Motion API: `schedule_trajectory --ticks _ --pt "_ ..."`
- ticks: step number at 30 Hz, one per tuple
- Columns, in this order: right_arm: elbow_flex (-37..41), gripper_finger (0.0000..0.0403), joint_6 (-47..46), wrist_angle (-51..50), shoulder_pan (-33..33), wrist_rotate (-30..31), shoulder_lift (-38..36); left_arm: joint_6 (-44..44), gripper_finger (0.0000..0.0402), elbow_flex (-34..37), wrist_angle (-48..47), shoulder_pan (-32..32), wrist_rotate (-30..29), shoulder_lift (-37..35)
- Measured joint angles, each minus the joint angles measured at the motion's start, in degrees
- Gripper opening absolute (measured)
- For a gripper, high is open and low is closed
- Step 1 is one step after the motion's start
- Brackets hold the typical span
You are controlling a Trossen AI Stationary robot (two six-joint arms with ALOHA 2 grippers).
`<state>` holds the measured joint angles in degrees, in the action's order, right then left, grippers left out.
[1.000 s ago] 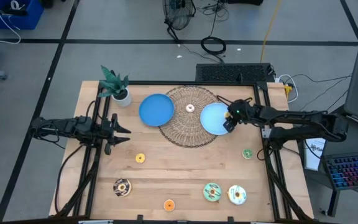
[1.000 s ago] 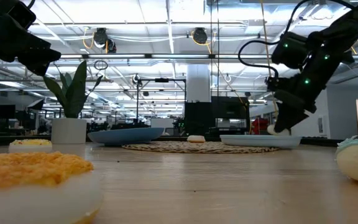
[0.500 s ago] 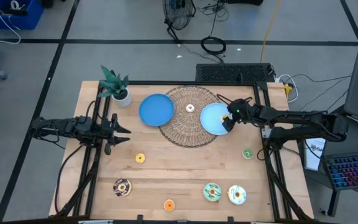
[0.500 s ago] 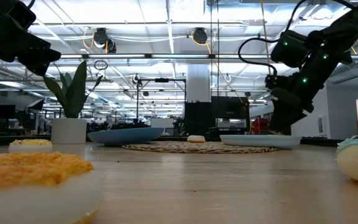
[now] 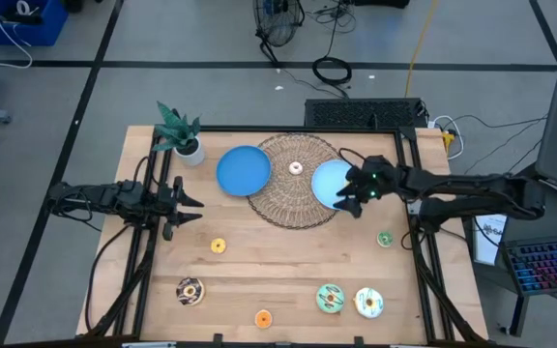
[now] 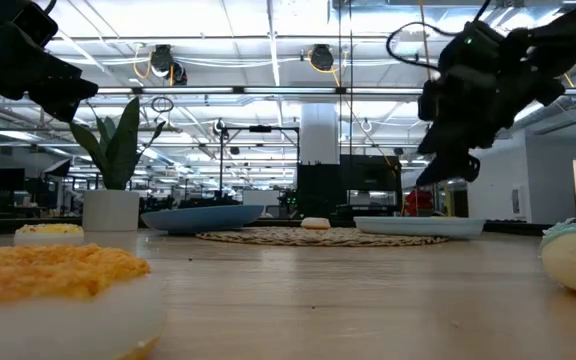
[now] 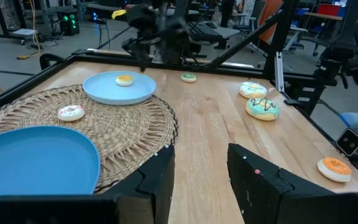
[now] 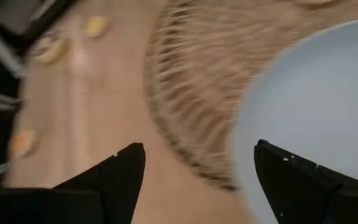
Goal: Pick & Place donuts
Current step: Put the small green donut on the light blue plate
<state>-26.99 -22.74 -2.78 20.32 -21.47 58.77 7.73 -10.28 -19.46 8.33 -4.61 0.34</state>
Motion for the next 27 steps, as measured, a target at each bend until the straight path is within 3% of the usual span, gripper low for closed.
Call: schedule_trajectory --ticks 5,10,17,22,27 --pt "-0.01 0.0279 -6.35 -0.51 -8.18 -1.12 -3.10 0.00 0.0150 0.00 0.00 -0.01 0.01 0.00" --pt "-0.01 0.0279 -18.57 -5.49 -17.05 -1.10 -5.66 0.00 0.0150 0.00 -0.02 0.00 0.01 0.01" --pt "-3.48 0.0278 -35.73 -27.76 -26.44 -0.73 -7.13 0.00 0.0150 0.00 -0.02 -0.01 0.01 0.02" --pt "-7.93 0.0278 -43.49 -41.00 -30.86 4.13 -7.13 0.00 0.0150 0.00 0.00 -0.01 0.01 0.01" --pt "-11.30 0.0278 -47.86 -52.84 -33.31 13.72 -7.13 0.00 0.0150 0.00 -0.01 -0.01 0.01 0.02"
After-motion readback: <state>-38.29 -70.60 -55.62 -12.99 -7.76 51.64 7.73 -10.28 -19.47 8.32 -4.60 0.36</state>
